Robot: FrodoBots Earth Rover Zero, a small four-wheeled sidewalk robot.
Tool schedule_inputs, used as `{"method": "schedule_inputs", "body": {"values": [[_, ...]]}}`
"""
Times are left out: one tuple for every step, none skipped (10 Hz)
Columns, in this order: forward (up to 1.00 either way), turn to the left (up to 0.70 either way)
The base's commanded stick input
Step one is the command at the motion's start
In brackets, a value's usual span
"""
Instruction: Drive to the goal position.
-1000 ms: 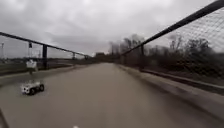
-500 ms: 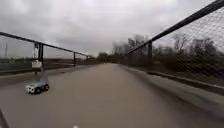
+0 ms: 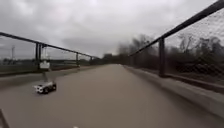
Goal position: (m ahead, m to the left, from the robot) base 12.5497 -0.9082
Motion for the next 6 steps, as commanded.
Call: {"method": "schedule_inputs", "body": {"values": [[1.00,0.00],[1.00,0.00],[1.00,0.00],[1.00,0.00],[1.00,0.00],[1.00,0.00]]}}
